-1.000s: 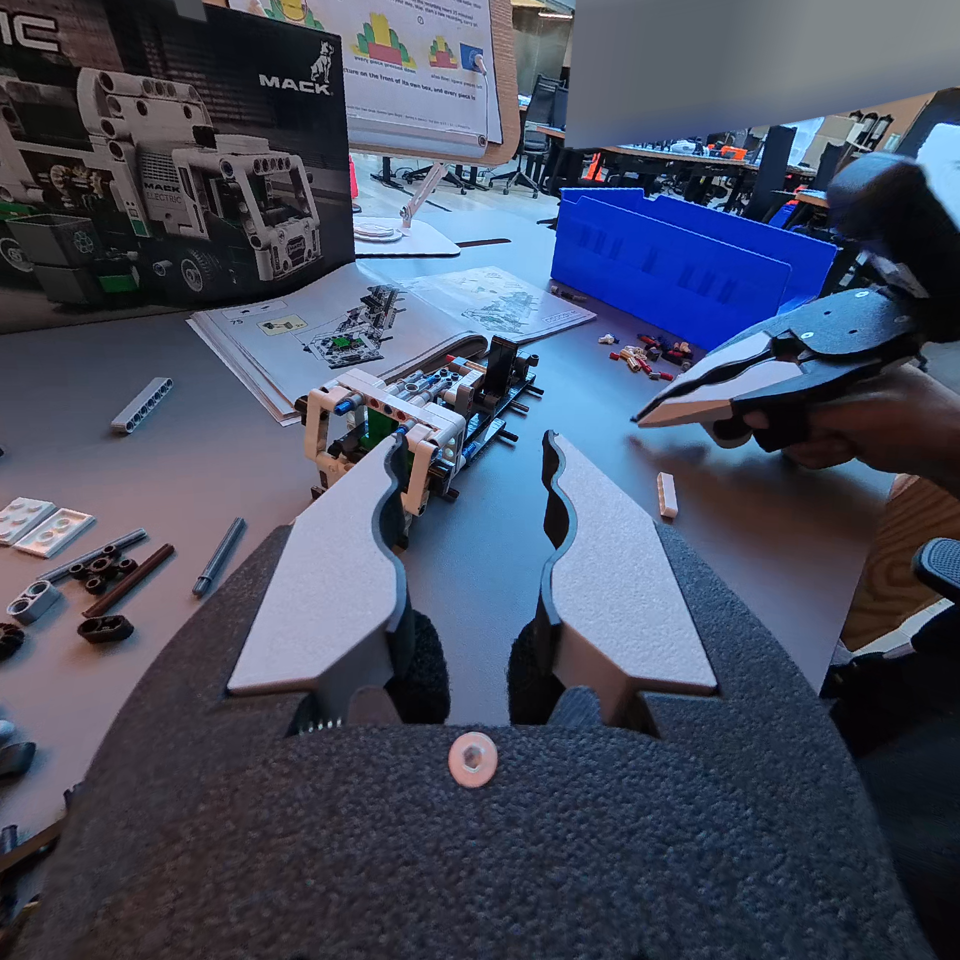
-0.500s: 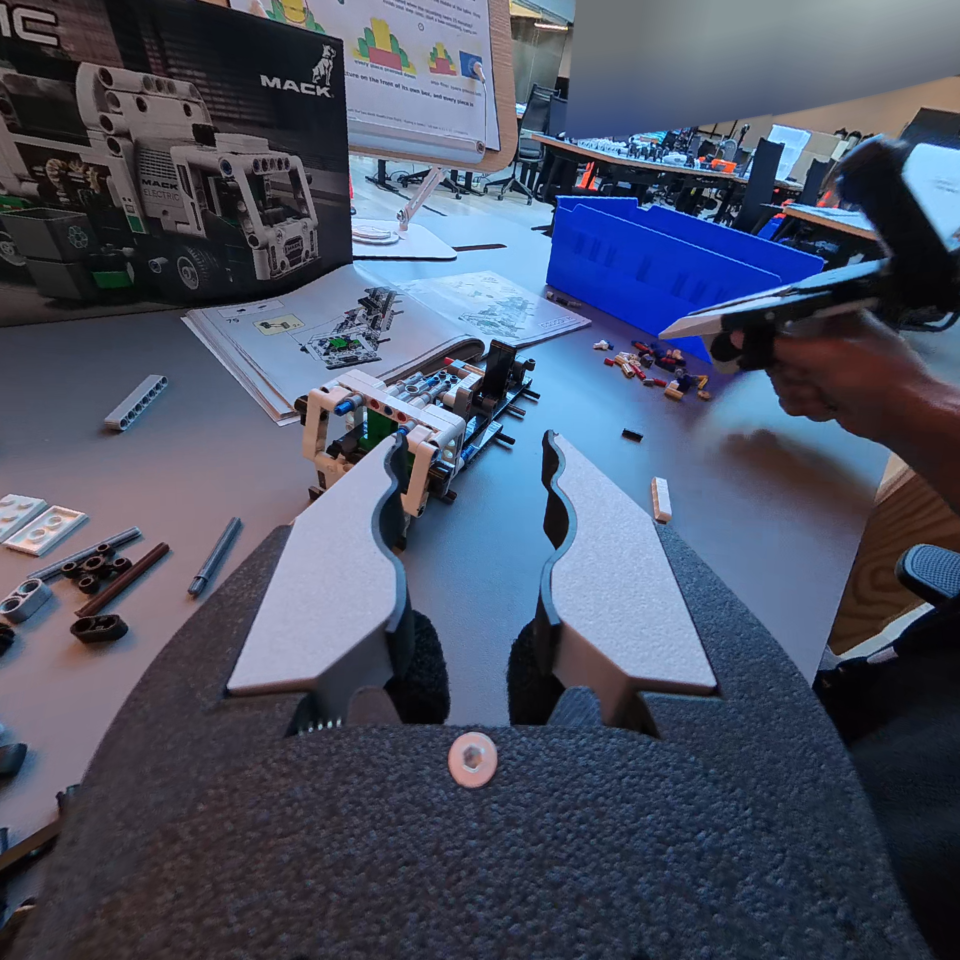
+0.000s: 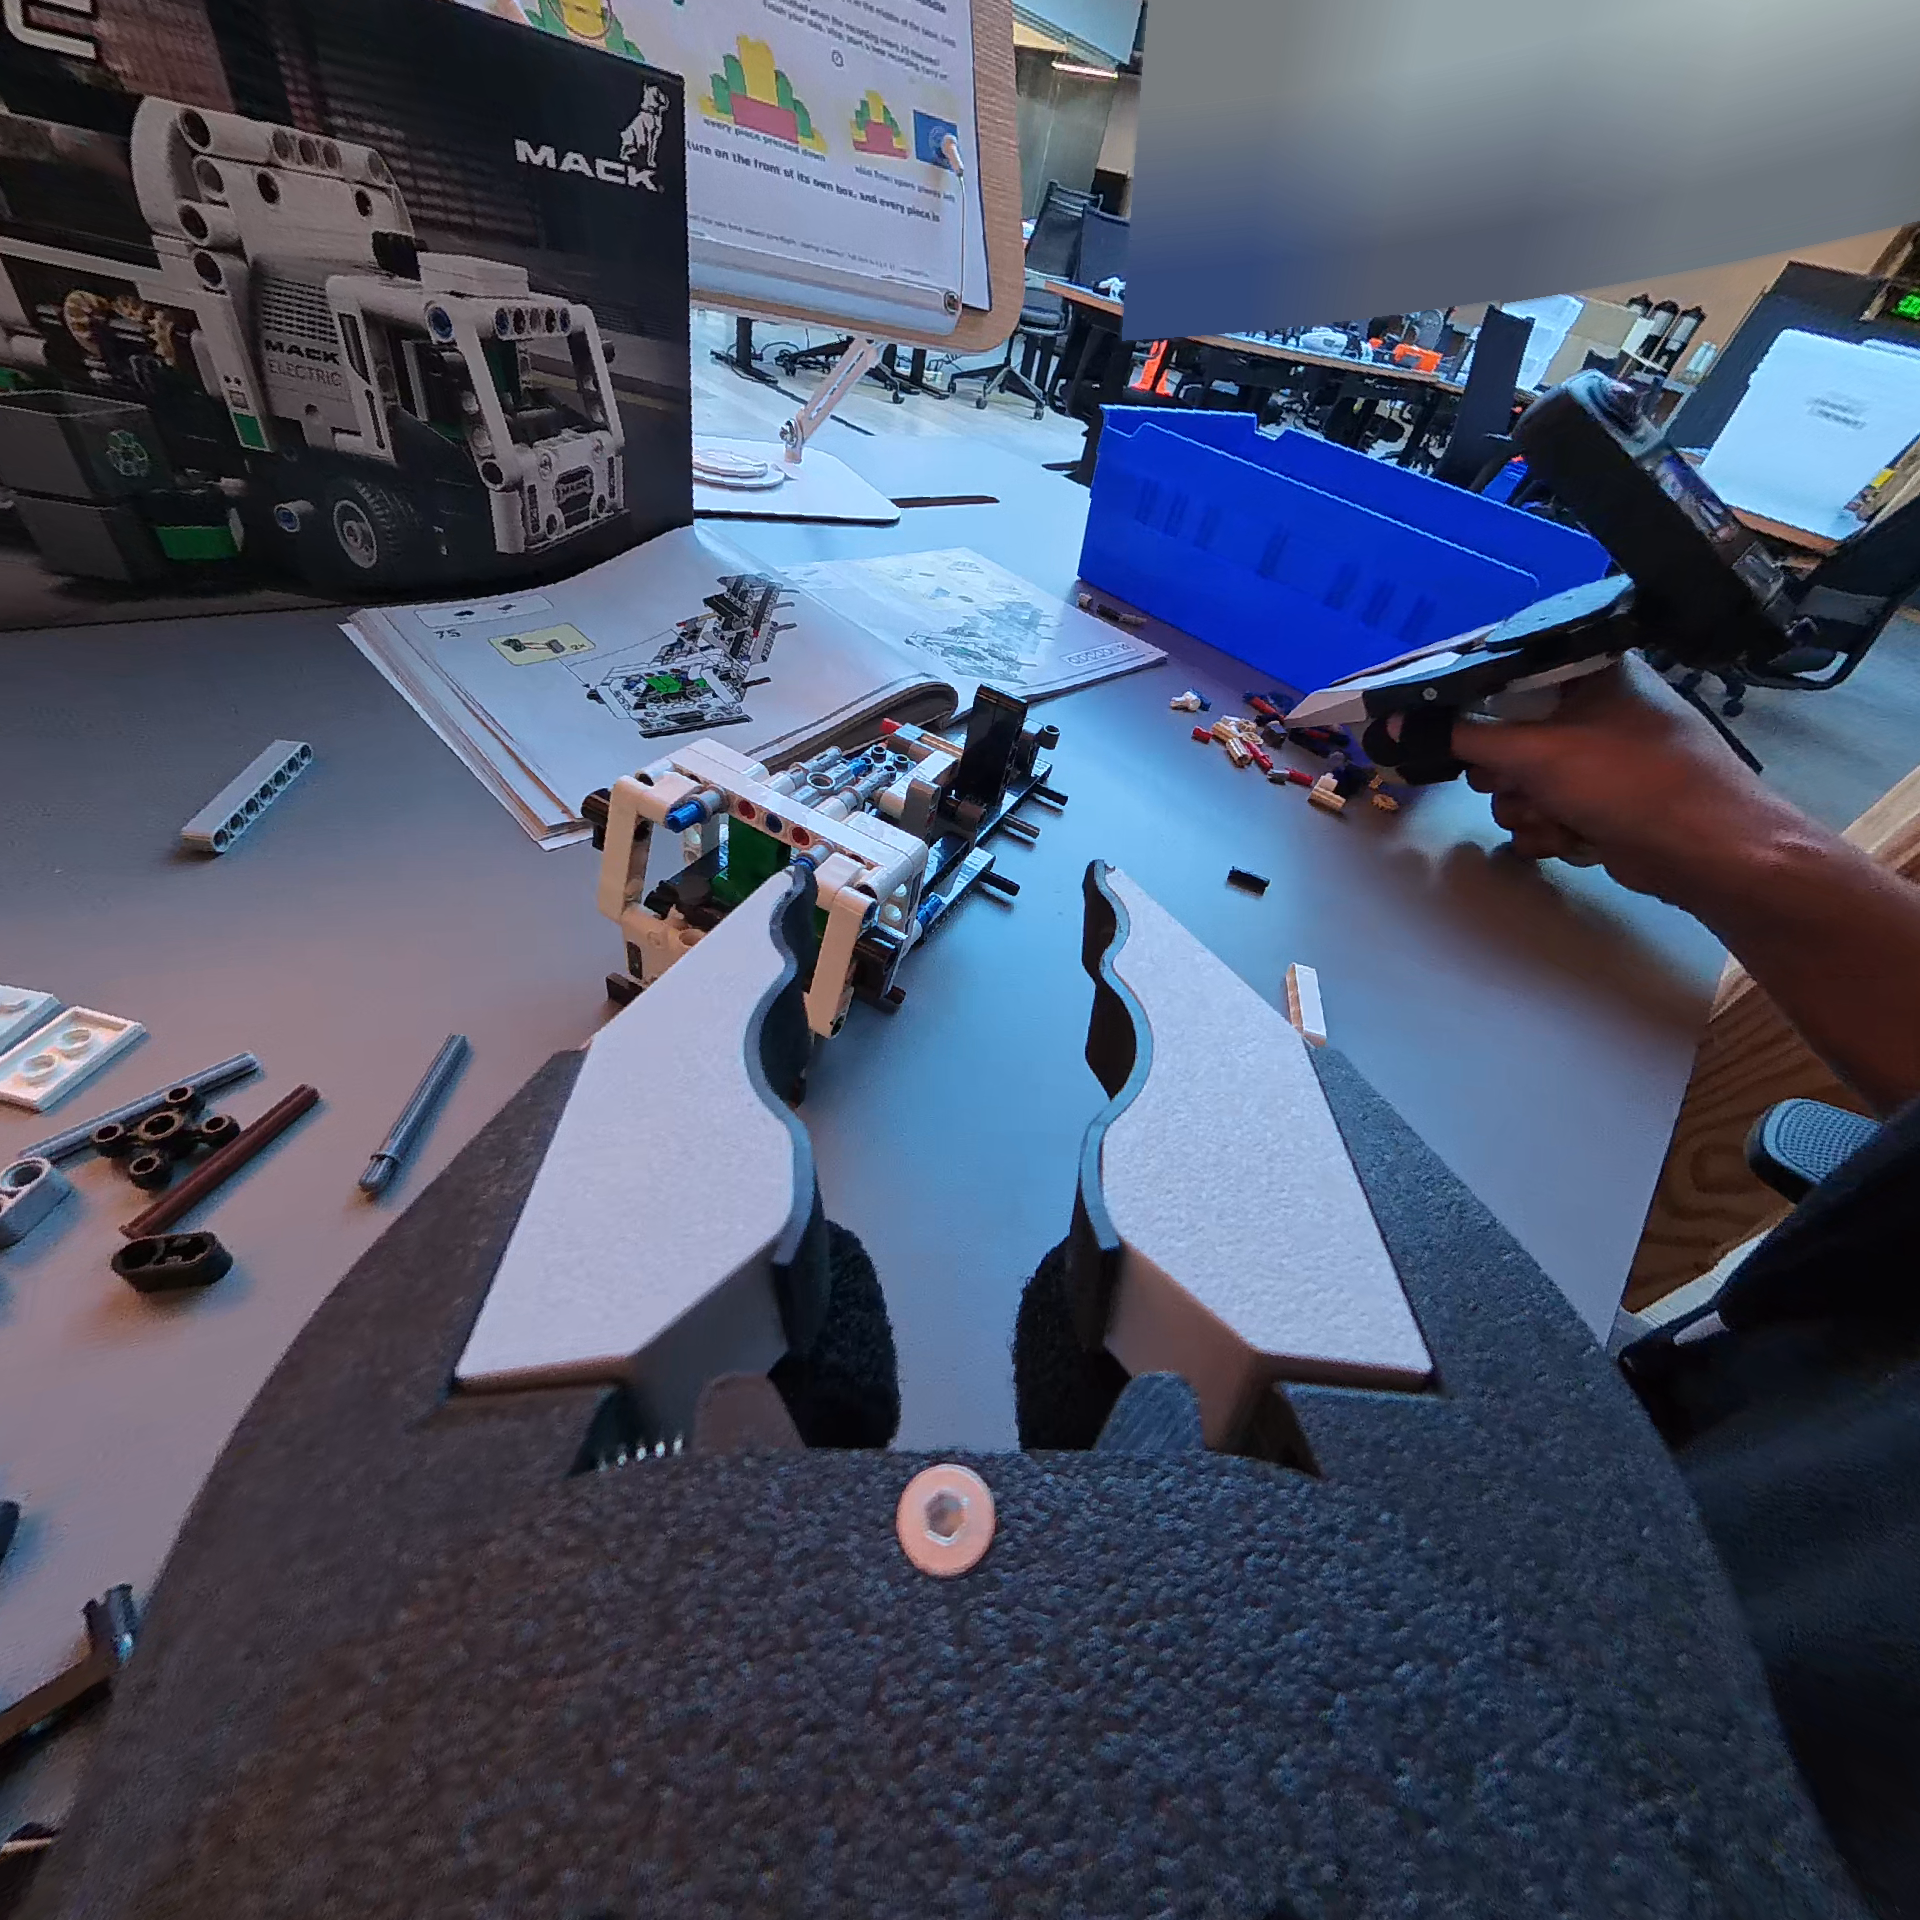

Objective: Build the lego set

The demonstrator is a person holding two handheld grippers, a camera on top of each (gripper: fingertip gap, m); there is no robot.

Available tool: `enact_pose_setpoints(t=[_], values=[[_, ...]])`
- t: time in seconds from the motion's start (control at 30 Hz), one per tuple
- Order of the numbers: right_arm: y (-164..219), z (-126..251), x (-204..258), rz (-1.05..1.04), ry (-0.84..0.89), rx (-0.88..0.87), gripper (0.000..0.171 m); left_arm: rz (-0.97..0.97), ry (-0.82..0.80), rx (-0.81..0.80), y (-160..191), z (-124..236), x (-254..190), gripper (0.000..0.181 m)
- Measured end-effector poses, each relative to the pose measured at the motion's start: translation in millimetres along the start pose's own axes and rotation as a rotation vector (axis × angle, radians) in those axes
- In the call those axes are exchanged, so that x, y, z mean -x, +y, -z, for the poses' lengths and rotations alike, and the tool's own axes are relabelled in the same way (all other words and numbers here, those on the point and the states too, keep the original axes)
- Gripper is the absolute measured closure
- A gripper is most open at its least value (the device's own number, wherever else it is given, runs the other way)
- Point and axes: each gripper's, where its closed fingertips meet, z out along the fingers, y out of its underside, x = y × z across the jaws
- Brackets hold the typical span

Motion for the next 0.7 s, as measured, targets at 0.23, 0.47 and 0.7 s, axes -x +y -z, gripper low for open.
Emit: enact_pose_setpoints(t=[0.23, 0.47, 0.7], values=[[0.2, -0.9, 4.5, 0.044, -0.027, 0.039, 0.164, 0.008, -0.004, -0.011, -1.4, 1.1, 1.5, 0.131], [2.0, 3.9, 5.0, 0.086, -0.016, 0.045, 0.167, 0.007, -0.009, -0.016, -2.0, 1.6, 2.0, 0.132], [-4.4, 6.0, 5.6, 0.078, -0.083, 0.029, 0.163, -0.001, -0.009, -0.010, -1.1, 1.0, 1.3, 0.132]])
